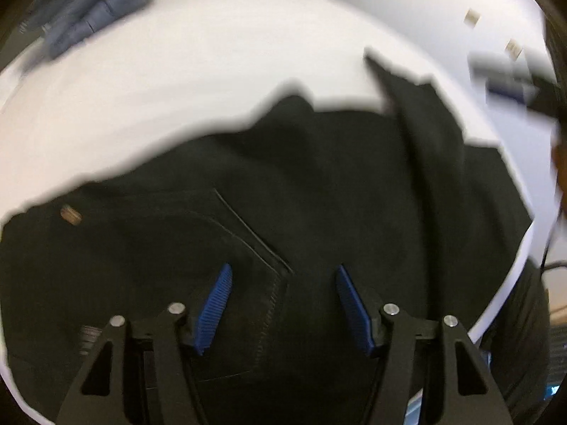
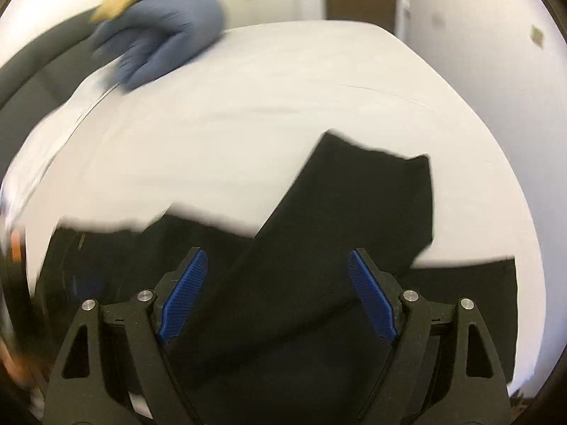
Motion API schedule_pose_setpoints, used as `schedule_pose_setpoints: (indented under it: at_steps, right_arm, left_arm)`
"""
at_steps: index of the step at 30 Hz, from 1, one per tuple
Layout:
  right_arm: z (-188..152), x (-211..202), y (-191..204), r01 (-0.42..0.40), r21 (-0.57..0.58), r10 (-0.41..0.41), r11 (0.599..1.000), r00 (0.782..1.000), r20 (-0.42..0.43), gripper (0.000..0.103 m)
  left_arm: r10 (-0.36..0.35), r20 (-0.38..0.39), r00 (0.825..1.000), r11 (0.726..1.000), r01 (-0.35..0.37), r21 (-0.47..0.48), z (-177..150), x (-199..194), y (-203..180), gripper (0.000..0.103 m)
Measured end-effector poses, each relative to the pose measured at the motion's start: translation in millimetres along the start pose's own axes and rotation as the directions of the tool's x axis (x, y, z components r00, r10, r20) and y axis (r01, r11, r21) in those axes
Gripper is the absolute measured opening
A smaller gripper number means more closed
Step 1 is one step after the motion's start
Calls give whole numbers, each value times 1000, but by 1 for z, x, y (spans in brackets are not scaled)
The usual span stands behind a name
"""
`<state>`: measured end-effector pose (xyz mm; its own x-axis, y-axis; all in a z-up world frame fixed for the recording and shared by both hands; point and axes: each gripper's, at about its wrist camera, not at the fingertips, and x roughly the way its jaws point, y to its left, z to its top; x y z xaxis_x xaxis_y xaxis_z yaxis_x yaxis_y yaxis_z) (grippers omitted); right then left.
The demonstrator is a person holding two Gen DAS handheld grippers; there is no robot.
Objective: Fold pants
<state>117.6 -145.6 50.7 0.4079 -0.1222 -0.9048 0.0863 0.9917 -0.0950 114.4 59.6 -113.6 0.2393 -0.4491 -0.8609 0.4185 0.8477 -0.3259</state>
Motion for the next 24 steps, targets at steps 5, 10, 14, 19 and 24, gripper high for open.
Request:
schedule_pose_setpoints:
  at_steps: [5,10,14,19,24]
  right_arm:
    - [70,57,-28,102,101,-89,990,988,-126,82]
    - [102,110,-6,225,-9,-221,974,952,-211,82]
    - [112,141,3,295,-19,-291,955,926,-240,82]
    - [114,181,-1,407,-86,-412,909,853,-321,82]
    - [110,192,-21,305,-26,-295,952,892,-344,58]
  left_arm:
    - [21,32,999,1000,-22,22,-6,3,-9,74]
    - [-8,26,1000,1000,7,18,-4,6,-6,76]
    - [-18,30,999,1000,17,20,0,6,-11,78]
    - [-22,37,999,1000,22,22,0,8,-16,80]
    - [-28,37,999,999,27,23,0,8,-16,81]
